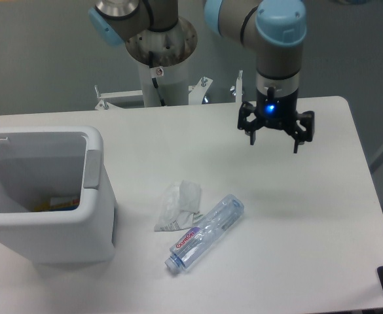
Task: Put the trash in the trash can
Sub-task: 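Move the open gripper over the crumpled white tissue and lower it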
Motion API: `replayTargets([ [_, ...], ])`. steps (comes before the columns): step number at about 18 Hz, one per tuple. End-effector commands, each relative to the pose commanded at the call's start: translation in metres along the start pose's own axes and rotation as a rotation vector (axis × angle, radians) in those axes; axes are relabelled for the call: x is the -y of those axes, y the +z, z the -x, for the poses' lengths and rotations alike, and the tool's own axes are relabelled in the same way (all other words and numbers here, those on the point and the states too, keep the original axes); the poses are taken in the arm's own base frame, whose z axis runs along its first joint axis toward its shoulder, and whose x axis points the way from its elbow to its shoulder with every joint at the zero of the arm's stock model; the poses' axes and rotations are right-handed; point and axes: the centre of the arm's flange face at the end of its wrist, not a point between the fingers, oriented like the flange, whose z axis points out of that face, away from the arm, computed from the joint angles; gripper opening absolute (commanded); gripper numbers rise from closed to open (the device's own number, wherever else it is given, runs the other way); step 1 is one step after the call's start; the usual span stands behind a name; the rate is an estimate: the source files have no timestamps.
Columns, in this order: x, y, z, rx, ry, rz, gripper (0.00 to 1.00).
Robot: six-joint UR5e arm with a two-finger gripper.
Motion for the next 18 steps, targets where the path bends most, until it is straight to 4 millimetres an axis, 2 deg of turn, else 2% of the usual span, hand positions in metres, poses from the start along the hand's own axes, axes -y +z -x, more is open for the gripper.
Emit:
replayTargets([
  [6, 0.011, 0.026, -0.031, -0.052, 0.048, 0.011, 1.00],
  [9, 0.019, 0.046, -0.044, -0.111, 0.082, -0.001, 1.00],
  [12, 0.030, 0.057, -0.059, -0.135, 0.111, 0.004, 1.00],
  [15, 0.039, 0.059, -0.073, -0.145, 0.136, 0.004, 1.00],
  [18, 0.041, 0.077, -0.088, -0.184, 0.155, 0.020, 1.00],
])
